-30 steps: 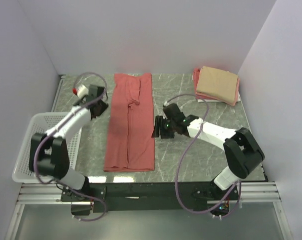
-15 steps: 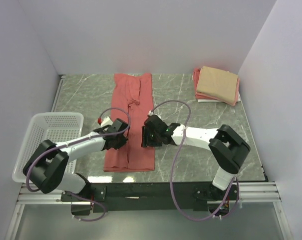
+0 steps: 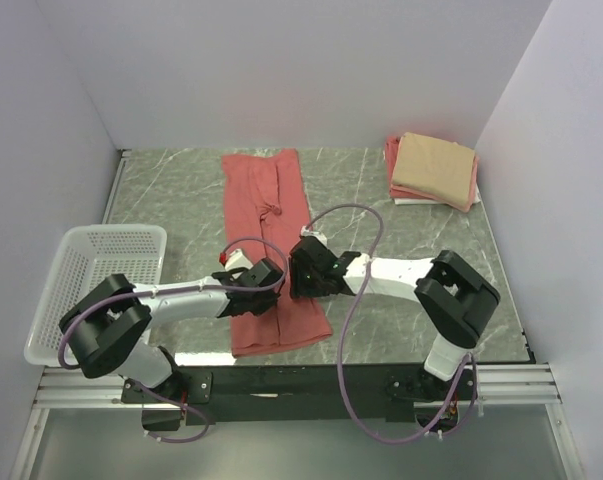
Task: Fold and stack the t-shirts
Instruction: Fold the tshirt
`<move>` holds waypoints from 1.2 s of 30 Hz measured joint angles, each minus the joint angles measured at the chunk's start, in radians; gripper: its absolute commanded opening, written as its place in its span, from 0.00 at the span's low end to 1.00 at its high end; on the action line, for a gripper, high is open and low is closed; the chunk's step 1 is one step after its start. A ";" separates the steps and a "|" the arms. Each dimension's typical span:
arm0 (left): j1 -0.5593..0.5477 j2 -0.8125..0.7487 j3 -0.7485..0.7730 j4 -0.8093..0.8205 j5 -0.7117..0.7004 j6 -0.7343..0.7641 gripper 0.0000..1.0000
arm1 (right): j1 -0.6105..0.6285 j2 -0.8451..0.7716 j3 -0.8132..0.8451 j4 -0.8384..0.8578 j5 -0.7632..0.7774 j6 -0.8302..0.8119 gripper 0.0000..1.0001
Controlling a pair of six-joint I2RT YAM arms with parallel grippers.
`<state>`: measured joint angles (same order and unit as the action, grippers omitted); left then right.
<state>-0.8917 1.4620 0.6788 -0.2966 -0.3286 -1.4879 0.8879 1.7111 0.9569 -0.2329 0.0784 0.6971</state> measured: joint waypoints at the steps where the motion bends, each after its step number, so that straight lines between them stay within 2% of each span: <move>1: -0.003 -0.001 0.000 0.000 0.003 0.000 0.09 | 0.000 -0.016 -0.019 0.003 0.006 -0.001 0.59; 8: -0.015 -0.096 0.008 -0.084 0.043 0.044 0.24 | 0.000 -0.159 -0.137 -0.072 0.053 0.001 0.64; 11: -0.015 -0.175 0.019 -0.138 0.043 0.051 0.14 | 0.000 -0.245 -0.178 -0.126 0.059 0.010 0.63; 13: -0.015 -0.246 0.019 -0.181 0.043 0.050 0.07 | 0.000 -0.312 -0.204 -0.144 0.057 0.020 0.54; 14: -0.015 -0.275 0.016 -0.194 0.045 0.049 0.05 | 0.000 -0.347 -0.217 -0.145 0.051 0.026 0.52; 15: -0.015 -0.301 0.013 -0.205 0.049 0.048 0.04 | 0.000 -0.372 -0.227 -0.144 0.046 0.032 0.51; 16: -0.015 -0.324 0.006 -0.209 0.056 0.050 0.02 | 0.000 -0.399 -0.240 -0.142 0.037 0.040 0.44; 18: -0.016 -0.347 -0.014 -0.208 0.082 0.053 0.01 | 0.002 -0.432 -0.259 -0.139 0.017 0.048 0.38; 23: -0.043 -0.283 -0.059 -0.176 0.143 0.053 0.01 | 0.027 -0.440 -0.292 -0.124 -0.011 0.068 0.36; 30: -0.166 -0.115 -0.063 -0.126 0.188 0.022 0.01 | 0.084 -0.426 -0.356 -0.101 -0.031 0.076 0.36; 36: -0.230 -0.072 -0.051 -0.064 0.211 -0.022 0.01 | 0.118 -0.431 -0.403 -0.076 -0.034 0.087 0.36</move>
<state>-1.1213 1.3895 0.6277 -0.3603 -0.1177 -1.5101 1.0058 1.2800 0.5537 -0.3092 0.0448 0.7841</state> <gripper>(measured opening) 0.013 0.357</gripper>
